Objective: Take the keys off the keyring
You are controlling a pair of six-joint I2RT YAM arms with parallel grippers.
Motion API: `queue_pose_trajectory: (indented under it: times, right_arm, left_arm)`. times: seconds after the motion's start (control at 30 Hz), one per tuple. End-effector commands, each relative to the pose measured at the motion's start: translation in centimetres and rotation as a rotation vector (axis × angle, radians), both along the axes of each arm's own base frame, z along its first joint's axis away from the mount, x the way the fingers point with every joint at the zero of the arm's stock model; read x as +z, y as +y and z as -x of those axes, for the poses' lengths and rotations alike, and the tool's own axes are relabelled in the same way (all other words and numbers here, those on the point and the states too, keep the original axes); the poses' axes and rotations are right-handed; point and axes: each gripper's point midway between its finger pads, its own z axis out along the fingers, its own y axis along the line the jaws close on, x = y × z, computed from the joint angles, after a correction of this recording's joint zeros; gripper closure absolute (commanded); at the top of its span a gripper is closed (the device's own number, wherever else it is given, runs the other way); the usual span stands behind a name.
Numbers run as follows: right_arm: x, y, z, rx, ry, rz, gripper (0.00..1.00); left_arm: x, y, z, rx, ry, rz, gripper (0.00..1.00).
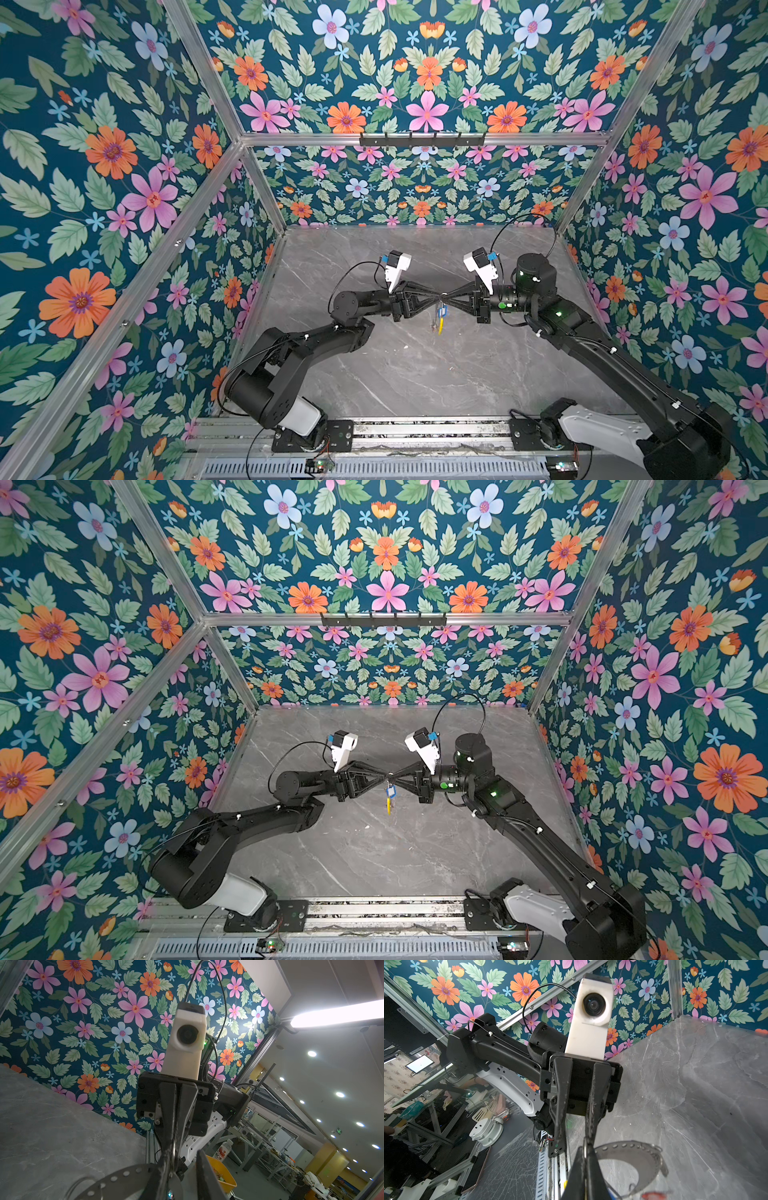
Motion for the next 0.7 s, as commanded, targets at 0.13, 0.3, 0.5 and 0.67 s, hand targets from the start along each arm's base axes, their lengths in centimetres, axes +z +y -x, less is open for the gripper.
queue_pose_trajectory:
  times: [0.13,0.3,0.5,0.67]
  right_arm:
    - [1.1,0.0,-0.6,-0.024,-0.05,-0.018,1.0]
    - [1.1,0.2,-0.6,-0.016,-0.043,-0.02,1.0]
    - [1.2,0.3,-0.4,-0.011,-0.044,-0.023,1.0]
    - [1.4,0.3,-0.5,-0.017,-0.051,-0.025,1.0]
  left_arm:
    - [-0.4,-0.4,-0.3,0.048,-0.024,-0.059,0.8]
    - [-0.2,-0.6,-0.3,0.086,-0.055,-0.088,0.81]
    - [0.2,-1.0,0.0,0.07,-0.062,-0.088,0.8]
    - [0.1,-1.2,0.2,0.072,-0.065,-0.096,0.86]
